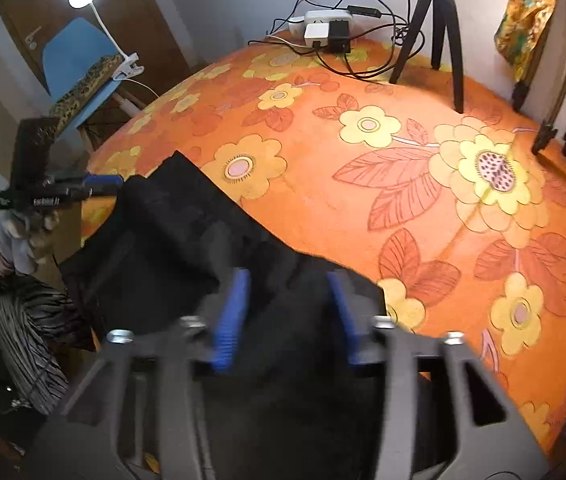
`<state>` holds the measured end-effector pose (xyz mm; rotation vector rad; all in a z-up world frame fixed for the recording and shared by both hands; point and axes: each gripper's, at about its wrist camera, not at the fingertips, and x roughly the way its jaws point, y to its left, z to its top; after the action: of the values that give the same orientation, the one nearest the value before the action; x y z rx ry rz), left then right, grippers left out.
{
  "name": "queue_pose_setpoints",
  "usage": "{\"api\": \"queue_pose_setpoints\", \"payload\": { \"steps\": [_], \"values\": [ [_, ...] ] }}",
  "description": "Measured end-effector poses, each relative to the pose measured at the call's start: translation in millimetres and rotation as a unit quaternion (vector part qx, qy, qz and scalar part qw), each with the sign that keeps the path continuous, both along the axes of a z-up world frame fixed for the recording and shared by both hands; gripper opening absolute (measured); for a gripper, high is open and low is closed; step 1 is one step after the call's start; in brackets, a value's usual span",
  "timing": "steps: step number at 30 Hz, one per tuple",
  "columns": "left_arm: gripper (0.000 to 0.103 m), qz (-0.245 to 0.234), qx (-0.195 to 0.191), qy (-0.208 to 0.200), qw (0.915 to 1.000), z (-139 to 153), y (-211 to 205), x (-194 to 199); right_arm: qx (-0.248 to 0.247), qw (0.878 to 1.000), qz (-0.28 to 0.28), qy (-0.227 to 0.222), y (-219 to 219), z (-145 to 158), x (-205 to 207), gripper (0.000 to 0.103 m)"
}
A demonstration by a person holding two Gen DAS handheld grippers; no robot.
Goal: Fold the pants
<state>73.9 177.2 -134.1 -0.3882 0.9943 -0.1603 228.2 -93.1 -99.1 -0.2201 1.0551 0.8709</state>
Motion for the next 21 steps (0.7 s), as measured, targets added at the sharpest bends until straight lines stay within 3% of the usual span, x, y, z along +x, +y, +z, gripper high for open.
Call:
{"api": "queue_pose_setpoints", "payload": {
  "steps": [4, 7, 8, 9, 10, 11, 12, 16, 21],
  "values": [
    [0.066, 0.011, -0.005, 0.01, 0.9999, -5.6, 4.4, 4.7, -0.021, 1.0, 0.011, 0.019, 14.6, -13.1, 17.5, 0.065],
    [0.062, 0.019, -0.007, 0.008, 0.9998, -7.1, 6.9, 5.6, -0.054, 0.998, 0.015, 0.011, 24.7, -25.3, 22.9, 0.065],
    [0.06, 0.02, -0.007, 0.007, 0.9998, -7.1, 6.7, 5.5, -0.064, 0.998, 0.016, 0.005, 27.5, -28.3, 22.6, 0.057],
    [0.045, 0.02, -0.007, 0.004, 0.9998, -6.9, 6.4, 5.1, -0.063, 0.998, 0.02, 0.004, 28.4, -29.4, 21.2, 0.047],
    [0.028, 0.019, -0.005, 0.002, 0.9998, -6.6, 5.2, 4.5, -0.058, 0.998, 0.025, 0.004, 28.3, -29.2, 18.5, 0.022],
    [0.018, 0.018, -0.001, 0.0, 0.9998, -6.5, 4.7, 4.6, -0.054, 0.998, 0.031, -0.001, 28.3, -28.1, 13.7, 0.014],
    [0.007, 0.013, 0.003, -0.002, 0.9999, -6.3, 3.0, 3.8, -0.054, 0.998, 0.035, -0.01, 27.7, -26.5, 9.3, 0.013],
    [0.004, 0.001, 0.037, -0.023, 0.9991, -0.4, -6.1, -0.1, -0.043, 0.998, 0.037, -0.038, 21.9, -14.8, -5.3, 0.007],
    [0.003, 0.005, 0.079, -0.058, 0.9952, 17.4, -11.7, 2.3, -0.02, 0.997, 0.001, -0.079, 9.1, 7.0, -11.5, 0.006]
  ]
}}
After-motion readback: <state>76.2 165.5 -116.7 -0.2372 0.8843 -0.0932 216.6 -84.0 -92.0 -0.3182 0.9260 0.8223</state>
